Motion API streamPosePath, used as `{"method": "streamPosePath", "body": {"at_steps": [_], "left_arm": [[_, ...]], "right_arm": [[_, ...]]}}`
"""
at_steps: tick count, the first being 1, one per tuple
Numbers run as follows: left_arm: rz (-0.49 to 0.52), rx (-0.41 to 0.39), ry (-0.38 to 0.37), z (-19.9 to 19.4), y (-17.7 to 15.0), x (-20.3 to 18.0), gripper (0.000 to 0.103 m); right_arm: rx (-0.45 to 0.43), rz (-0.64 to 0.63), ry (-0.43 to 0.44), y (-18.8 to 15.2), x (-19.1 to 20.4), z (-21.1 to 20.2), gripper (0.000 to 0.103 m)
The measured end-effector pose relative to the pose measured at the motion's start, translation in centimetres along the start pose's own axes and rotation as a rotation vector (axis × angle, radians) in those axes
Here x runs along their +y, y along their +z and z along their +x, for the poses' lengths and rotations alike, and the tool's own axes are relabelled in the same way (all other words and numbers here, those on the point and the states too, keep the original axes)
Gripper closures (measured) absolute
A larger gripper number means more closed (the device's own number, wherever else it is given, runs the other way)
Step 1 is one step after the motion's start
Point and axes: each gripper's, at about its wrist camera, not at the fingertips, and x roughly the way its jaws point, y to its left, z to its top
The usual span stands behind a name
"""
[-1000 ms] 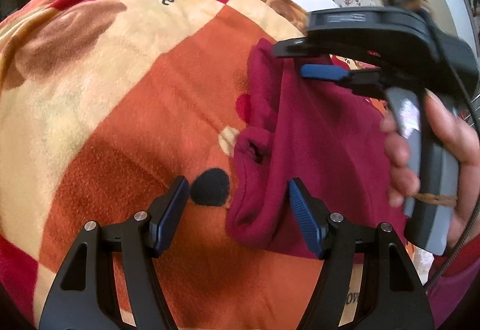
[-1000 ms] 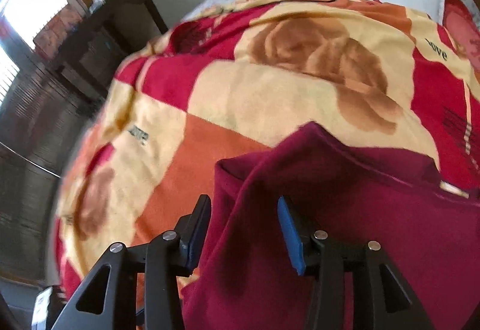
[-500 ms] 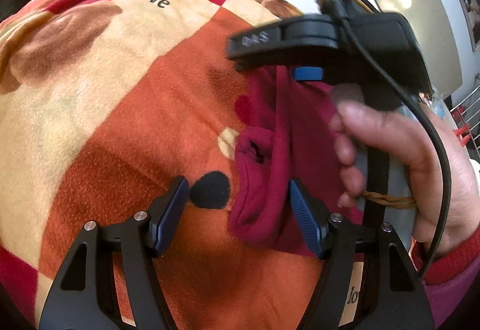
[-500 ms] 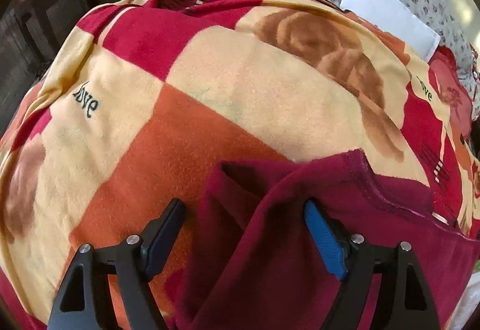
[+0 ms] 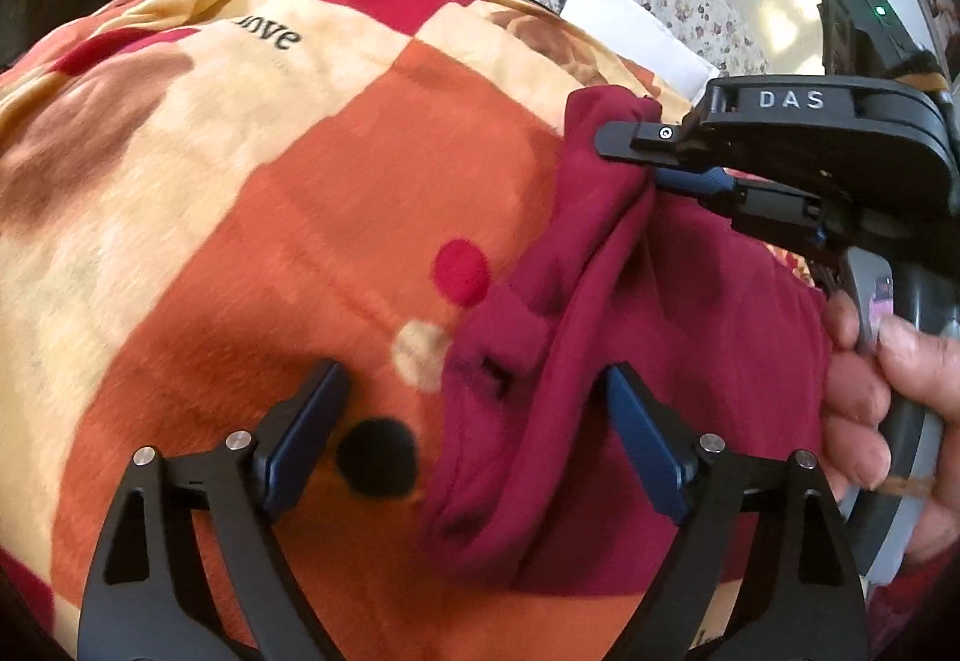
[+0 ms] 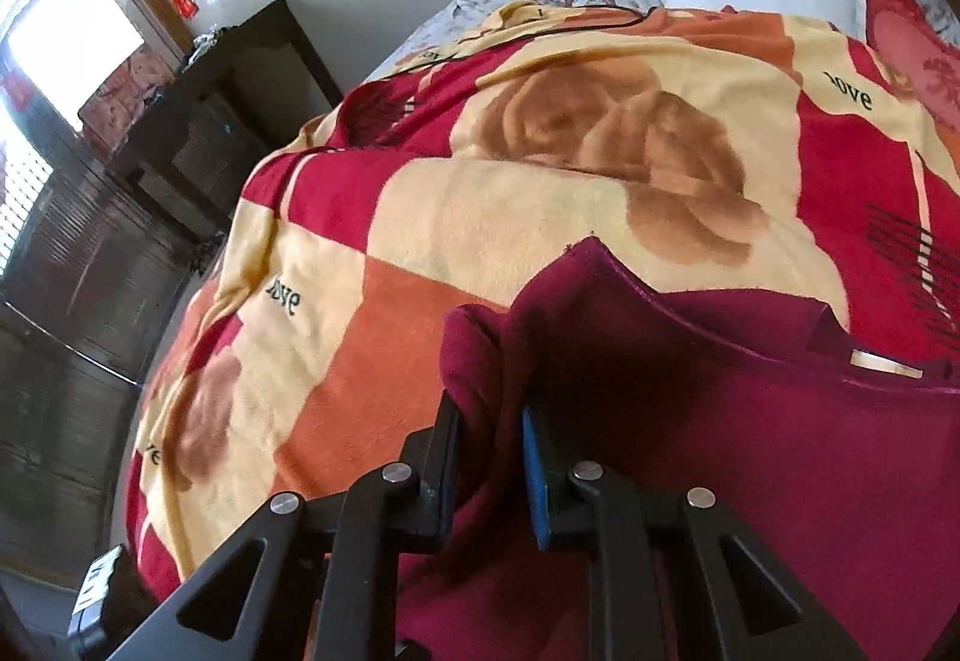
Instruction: Fold small clothes
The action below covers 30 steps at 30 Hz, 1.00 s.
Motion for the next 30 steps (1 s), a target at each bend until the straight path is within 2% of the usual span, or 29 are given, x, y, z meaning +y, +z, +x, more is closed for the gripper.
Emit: {"method": "streamPosePath", "body": {"at_steps": [1, 3, 4, 5, 8, 11, 13, 15, 16, 20, 23, 25, 27, 28, 29, 30], "left_arm": [[-0.007, 0.006, -0.031, 0.0, 0.1, 0.0, 0.015], [-0.032, 0.034, -0.104, 0.2, 0.2, 0.2, 0.033], [-0.029, 0.05, -0.123, 0.3, 0.2, 0.1, 0.049], [-0.006, 0.063, -0.13, 0.4, -0.1, -0.2, 0.057], [0.029, 0.046, -0.114, 0.0, -0.8, -0.6, 0.068], [-0.014, 0.057, -0.134, 0.2, -1.0, 0.1, 0.07], [-0.022, 0.062, -0.138, 0.2, -1.1, 0.3, 0.07], [-0.023, 0.061, -0.14, 0.2, -1.2, 0.3, 0.07], [-0.023, 0.06, -0.139, 0.2, -1.2, 0.3, 0.07], [-0.038, 0.062, -0.141, 0.5, -1.1, 0.4, 0.07], [-0.051, 0.069, -0.141, 0.5, -1.0, 0.4, 0.07], [-0.051, 0.072, -0.135, 0.4, -0.9, 0.3, 0.07], [-0.04, 0.069, -0.122, 0.2, -0.9, 0.0, 0.07], [-0.031, 0.067, -0.114, 0.1, -0.9, -0.3, 0.07], [-0.023, 0.063, -0.104, -0.2, -0.8, -0.6, 0.073], [-0.018, 0.061, -0.099, -0.4, -0.8, -0.9, 0.075]], "right_arm": [[-0.001, -0.002, 0.004, 0.1, -0.1, -0.2, 0.085], [0.0, 0.0, 0.011, 0.2, -0.2, -0.4, 0.086], [0.003, 0.0, 0.015, 0.2, -0.2, -0.3, 0.085], [0.009, -0.005, 0.017, 0.3, -0.1, -0.1, 0.085], [0.026, -0.02, 0.008, 0.1, 0.0, 0.5, 0.085], [0.063, -0.041, -0.026, 0.1, 0.6, 1.8, 0.085], [0.098, -0.047, -0.061, 0.4, 1.1, 2.8, 0.076], [0.113, -0.073, -0.105, 0.6, 1.9, 3.4, 0.058], [0.12, -0.094, -0.137, 0.7, 2.4, 3.7, 0.055], [0.155, -0.151, -0.233, 0.7, 3.5, 5.6, 0.052], [0.147, -0.17, -0.258, 0.6, 3.7, 6.4, 0.049], [0.123, -0.164, -0.239, 0.4, 3.4, 6.2, 0.049], [0.095, -0.154, -0.211, 0.1, 2.8, 5.4, 0.064], [0.09, -0.142, -0.184, 0.0, 2.5, 4.8, 0.068], [0.078, -0.107, -0.126, -0.1, 1.8, 4.1, 0.079], [0.068, -0.075, -0.079, -0.1, 1.1, 3.3, 0.083]]}}
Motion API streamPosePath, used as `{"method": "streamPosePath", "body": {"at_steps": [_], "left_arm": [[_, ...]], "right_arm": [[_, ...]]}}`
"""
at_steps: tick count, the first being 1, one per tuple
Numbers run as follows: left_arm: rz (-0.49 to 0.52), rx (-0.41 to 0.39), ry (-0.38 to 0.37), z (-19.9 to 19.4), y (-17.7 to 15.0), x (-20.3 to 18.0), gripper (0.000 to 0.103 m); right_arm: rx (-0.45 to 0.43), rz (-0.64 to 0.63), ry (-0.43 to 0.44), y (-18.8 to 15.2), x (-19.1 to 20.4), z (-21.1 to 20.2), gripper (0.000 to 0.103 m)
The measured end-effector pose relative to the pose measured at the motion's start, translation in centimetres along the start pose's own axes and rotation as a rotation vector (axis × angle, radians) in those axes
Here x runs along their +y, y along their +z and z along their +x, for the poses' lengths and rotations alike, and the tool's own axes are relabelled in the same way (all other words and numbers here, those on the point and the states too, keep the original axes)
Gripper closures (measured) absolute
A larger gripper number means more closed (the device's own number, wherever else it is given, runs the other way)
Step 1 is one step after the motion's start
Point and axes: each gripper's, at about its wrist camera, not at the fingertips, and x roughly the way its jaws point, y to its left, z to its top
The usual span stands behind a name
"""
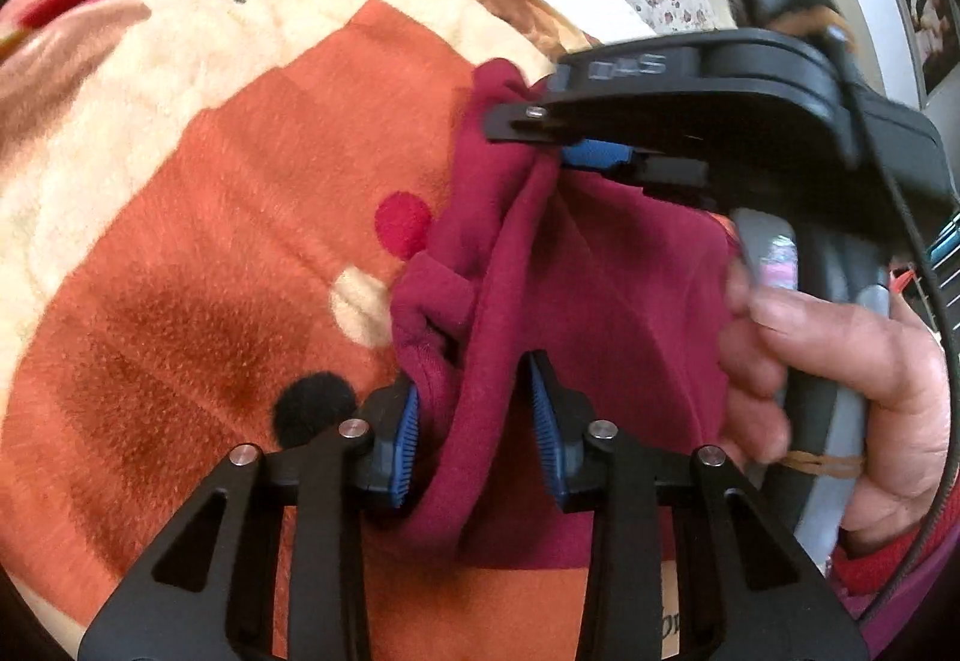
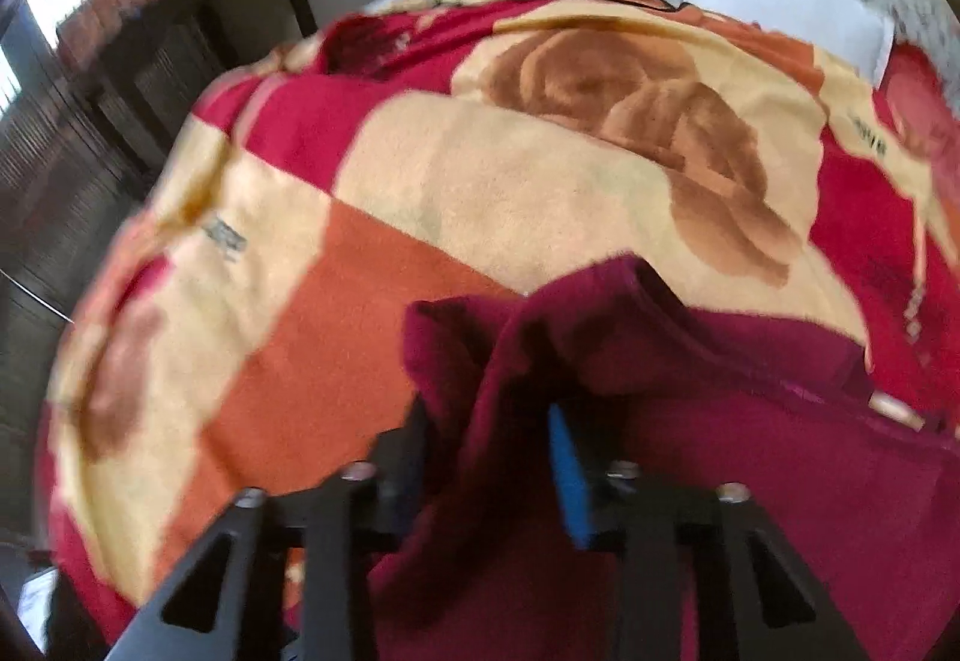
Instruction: Fold small clothes
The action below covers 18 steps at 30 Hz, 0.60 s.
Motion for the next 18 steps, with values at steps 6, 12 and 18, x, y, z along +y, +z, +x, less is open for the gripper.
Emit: {"method": "streamPosePath", "body": {"at_steps": [6, 12, 18], "left_arm": [[0.064, -0.034, 0.017, -2.1, 0.0, -2.9, 0.085], [0.123, -0.057, -0.012, -4.2, -0.4, -6.6, 0.087], [0.222, -0.052, -0.039, -4.8, -1.2, -11.5, 0.088]], "right_arm": [[-0.087, 0.023, 0.097, -1.0, -1.4, -4.6, 0.086], [-0.167, 0.055, 0.146, -1.7, -3.4, -9.3, 0.086], [-0.237, 0.105, 0.172, -3.6, -7.0, -14.0, 0.086]]}}
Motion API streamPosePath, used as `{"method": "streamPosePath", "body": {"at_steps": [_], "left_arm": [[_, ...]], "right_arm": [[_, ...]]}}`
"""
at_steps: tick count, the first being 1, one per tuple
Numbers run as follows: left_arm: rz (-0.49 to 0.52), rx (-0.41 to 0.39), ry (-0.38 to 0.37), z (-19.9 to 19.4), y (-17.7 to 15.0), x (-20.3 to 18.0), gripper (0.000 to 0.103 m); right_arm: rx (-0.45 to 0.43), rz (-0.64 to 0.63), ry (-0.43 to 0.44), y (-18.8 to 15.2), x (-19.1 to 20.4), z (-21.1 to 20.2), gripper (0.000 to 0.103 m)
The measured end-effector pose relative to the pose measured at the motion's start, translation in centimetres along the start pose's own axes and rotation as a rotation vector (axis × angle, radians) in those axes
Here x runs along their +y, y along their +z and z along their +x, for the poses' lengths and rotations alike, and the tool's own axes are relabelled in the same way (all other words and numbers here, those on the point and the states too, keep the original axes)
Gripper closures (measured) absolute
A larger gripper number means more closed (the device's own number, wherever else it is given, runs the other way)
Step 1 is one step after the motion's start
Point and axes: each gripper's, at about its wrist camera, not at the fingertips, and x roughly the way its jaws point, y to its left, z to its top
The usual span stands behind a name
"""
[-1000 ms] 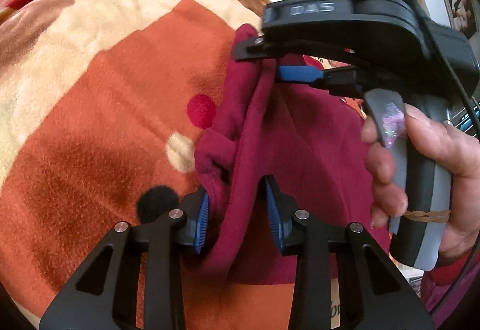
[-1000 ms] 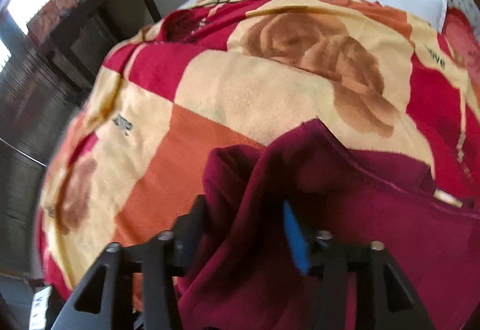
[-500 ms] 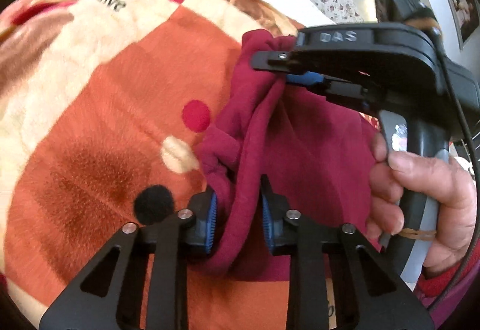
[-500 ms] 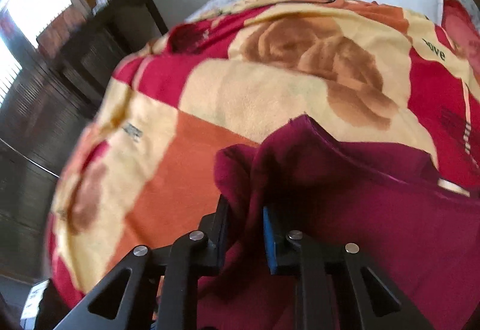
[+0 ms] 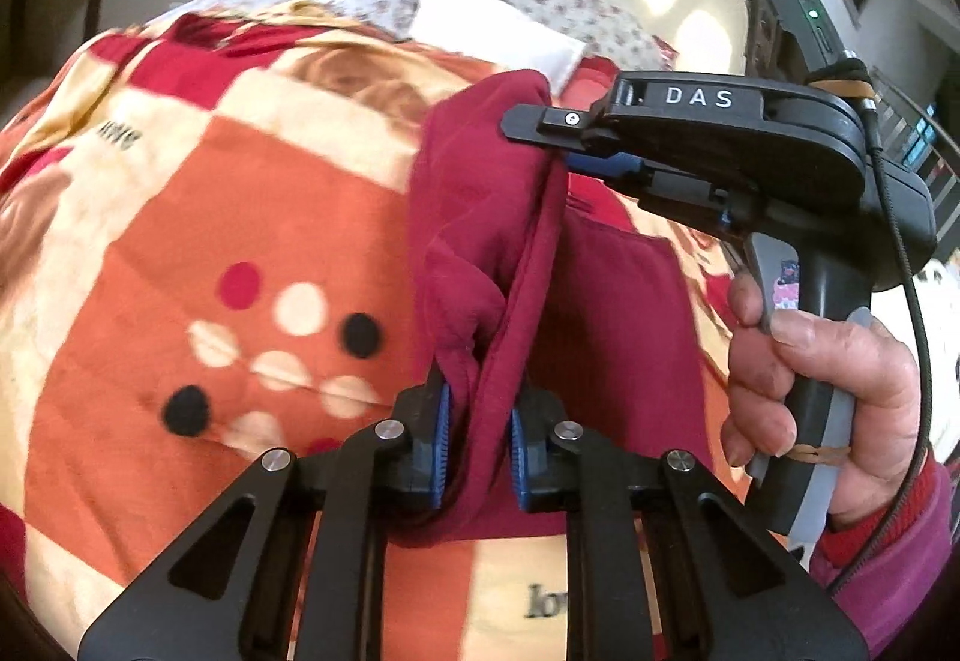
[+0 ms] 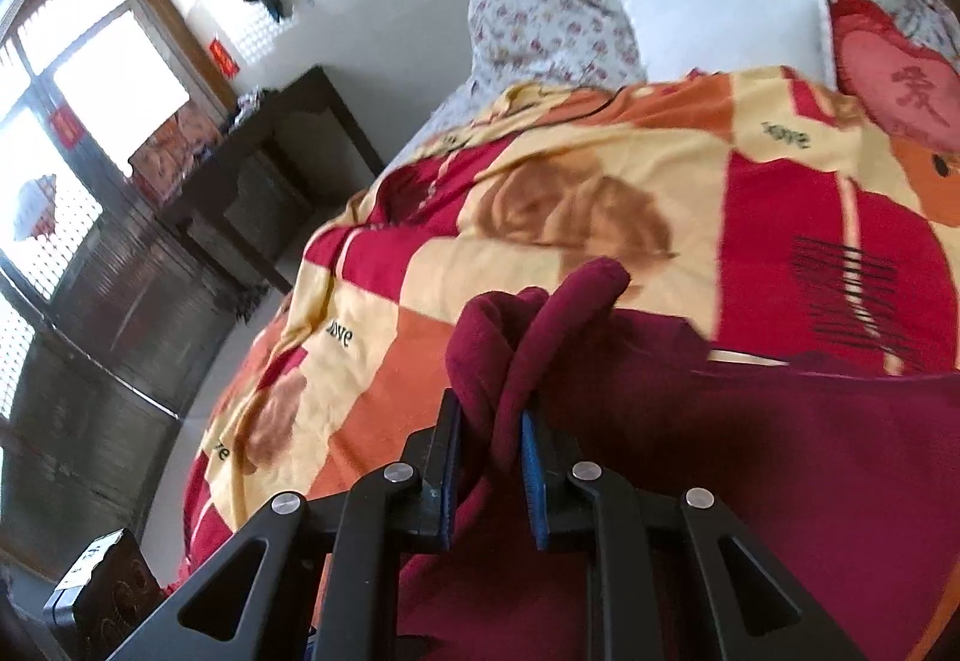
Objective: Fold small clothes
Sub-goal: 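Fold the held shirt half over the other half with both tools, release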
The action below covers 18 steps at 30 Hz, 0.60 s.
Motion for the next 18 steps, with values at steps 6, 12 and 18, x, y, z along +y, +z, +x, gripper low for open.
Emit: {"method": "streamPosePath", "body": {"at_steps": [6, 12, 18], "left_arm": [[0.092, 0.033, -0.027, 1.8, -0.1, -5.3, 0.089], [0.185, 0.079, -0.065, 4.6, -0.8, -10.8, 0.089], [0.281, 0.128, -0.072, 8.3, -2.0, -15.7, 0.089]], "right_arm": [[-0.062, 0.066, 0.0, -1.2, -4.4, -4.8, 0.086], [-0.113, 0.138, -0.015, -2.6, -9.7, -8.8, 0.086], [-0.165, 0.228, -0.047, -4.3, -15.7, -12.6, 0.098]]}}
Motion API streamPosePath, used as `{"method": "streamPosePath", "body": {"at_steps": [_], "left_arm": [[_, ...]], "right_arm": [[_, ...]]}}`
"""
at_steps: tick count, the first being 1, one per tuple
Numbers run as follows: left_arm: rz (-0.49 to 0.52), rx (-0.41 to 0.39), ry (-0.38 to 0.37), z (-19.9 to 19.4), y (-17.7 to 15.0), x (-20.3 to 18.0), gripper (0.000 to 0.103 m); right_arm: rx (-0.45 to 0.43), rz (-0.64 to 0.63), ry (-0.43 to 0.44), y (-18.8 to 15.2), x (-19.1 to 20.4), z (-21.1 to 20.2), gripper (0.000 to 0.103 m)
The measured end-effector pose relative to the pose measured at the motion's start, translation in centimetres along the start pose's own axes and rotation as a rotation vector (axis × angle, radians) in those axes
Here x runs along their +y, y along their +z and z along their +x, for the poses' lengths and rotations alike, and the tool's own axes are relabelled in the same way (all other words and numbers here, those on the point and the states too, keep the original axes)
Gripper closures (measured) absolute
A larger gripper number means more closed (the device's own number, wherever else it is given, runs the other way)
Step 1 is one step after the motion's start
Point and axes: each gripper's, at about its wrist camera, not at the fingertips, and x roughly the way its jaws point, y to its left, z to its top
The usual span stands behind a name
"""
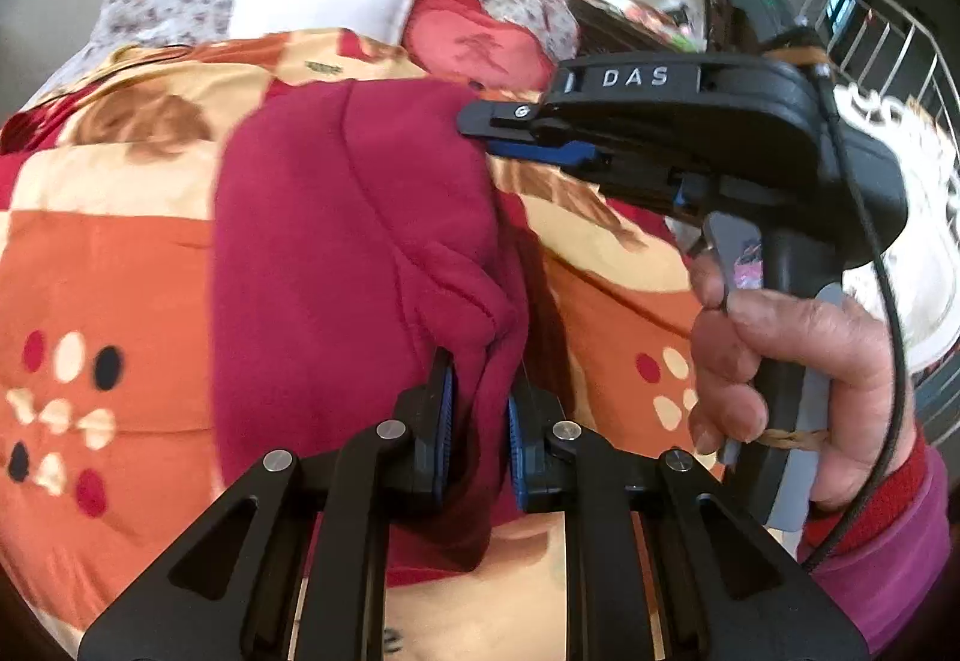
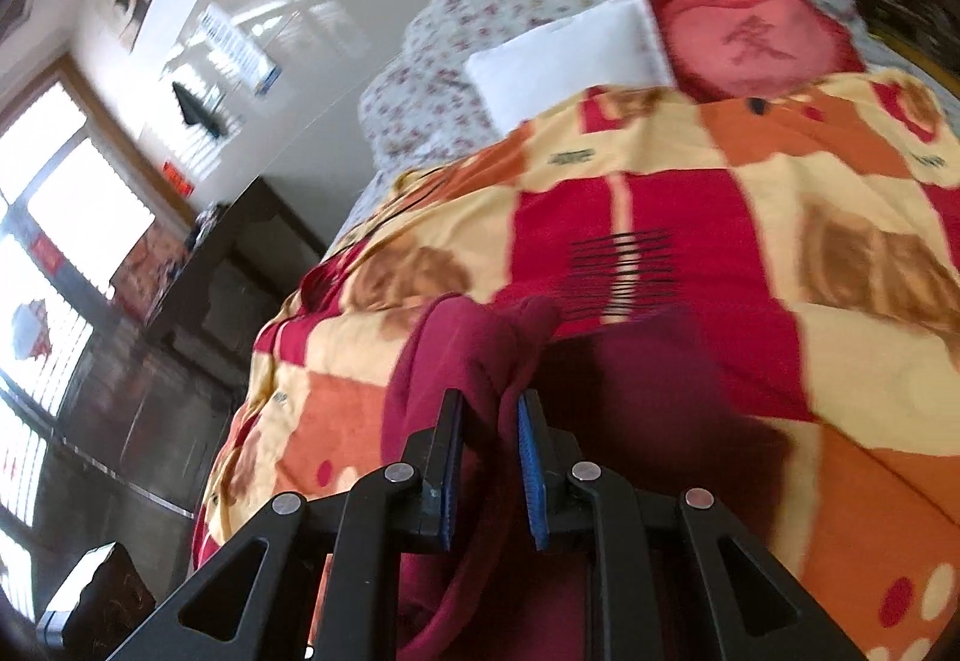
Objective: Fold small clothes
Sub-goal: 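Fold the held shirt half over the other half with both tools, release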
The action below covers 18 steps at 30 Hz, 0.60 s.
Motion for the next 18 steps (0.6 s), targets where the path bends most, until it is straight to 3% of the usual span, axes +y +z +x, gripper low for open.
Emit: {"method": "streamPosePath", "body": {"at_steps": [3, 6, 13, 14, 16, 17, 18], "left_arm": [[-0.01, 0.037, 0.0, 2.1, -0.1, -0.6, 0.089], [-0.021, 0.071, 0.009, 3.7, -0.5, -0.3, 0.089], [-0.003, 0.053, 0.006, 2.6, -0.4, -0.1, 0.089], [-0.011, 0.05, 0.0, 2.3, -0.4, 0.1, 0.089], [-0.016, 0.043, -0.006, 1.5, -0.6, 0.1, 0.089], [-0.017, 0.042, -0.009, 1.2, -0.7, 0.2, 0.089], [-0.015, 0.042, -0.012, 1.0, -0.7, 0.3, 0.089]], "right_arm": [[-0.025, 0.046, -0.015, 0.2, -2.6, -1.2, 0.101], [0.006, 0.098, 0.0, -0.1, -4.8, -1.0, 0.101], [0.084, 0.086, 0.102, -1.7, -4.1, 0.2, 0.097], [0.094, 0.082, 0.11, -2.0, -3.8, 0.6, 0.092], [0.106, 0.107, 0.111, -2.5, -3.9, 1.4, 0.073], [0.103, 0.139, 0.124, -2.7, -4.2, 1.8, 0.053], [0.096, 0.171, 0.151, -2.9, -4.5, 2.0, 0.045]]}}
